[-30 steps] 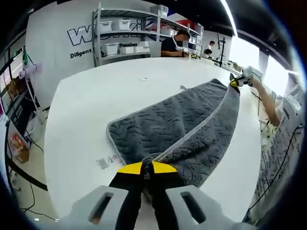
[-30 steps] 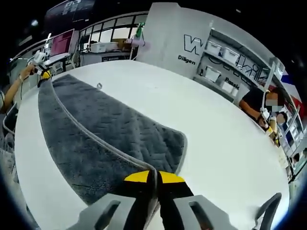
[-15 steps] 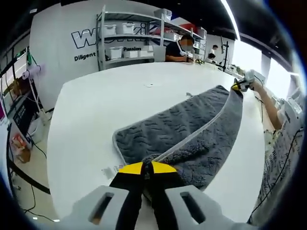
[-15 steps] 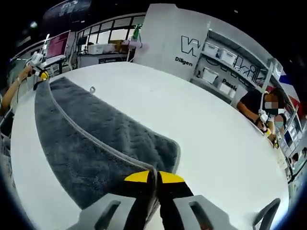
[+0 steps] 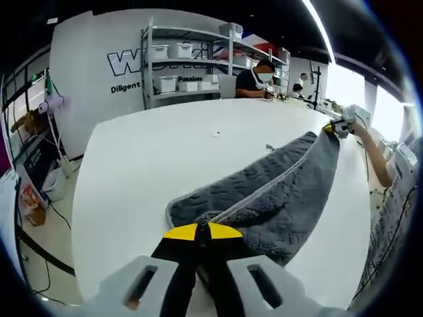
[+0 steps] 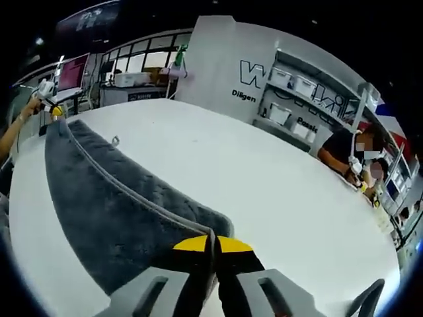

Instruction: Fold the towel on the table until its edges align and the towel forms a compact rectangular stack.

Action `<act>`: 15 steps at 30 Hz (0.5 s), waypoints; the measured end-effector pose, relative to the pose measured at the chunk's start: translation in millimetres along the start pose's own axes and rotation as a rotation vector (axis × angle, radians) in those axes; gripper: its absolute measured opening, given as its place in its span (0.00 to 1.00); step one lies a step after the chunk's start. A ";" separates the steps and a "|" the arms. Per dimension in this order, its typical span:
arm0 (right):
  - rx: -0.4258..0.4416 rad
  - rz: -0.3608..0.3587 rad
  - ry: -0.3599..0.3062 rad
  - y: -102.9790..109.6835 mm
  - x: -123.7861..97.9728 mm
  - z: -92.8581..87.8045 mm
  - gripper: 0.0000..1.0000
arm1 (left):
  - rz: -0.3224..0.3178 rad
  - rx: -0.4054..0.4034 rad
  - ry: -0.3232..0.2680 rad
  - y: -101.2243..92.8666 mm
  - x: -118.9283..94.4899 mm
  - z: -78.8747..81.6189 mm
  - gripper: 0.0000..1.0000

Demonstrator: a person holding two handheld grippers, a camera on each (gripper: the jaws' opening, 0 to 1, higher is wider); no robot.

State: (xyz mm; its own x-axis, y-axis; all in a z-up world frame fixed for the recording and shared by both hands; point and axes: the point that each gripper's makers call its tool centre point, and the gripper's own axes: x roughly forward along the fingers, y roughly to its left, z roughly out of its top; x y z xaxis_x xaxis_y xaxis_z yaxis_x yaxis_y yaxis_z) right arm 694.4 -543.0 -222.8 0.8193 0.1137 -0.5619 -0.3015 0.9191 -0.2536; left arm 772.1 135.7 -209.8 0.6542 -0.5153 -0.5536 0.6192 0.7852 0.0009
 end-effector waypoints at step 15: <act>0.027 -0.052 -0.042 -14.6 6.1 11.3 0.04 | 0.013 -0.020 -0.045 6.5 10.2 15.6 0.05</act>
State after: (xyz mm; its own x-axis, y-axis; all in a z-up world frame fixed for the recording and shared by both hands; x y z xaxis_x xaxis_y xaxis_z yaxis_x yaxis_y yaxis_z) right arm 709.4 -551.4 -213.6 0.8534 0.0813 -0.5149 -0.2458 0.9338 -0.2600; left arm 789.6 130.2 -202.4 0.6809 -0.5198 -0.5160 0.6022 0.7983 -0.0096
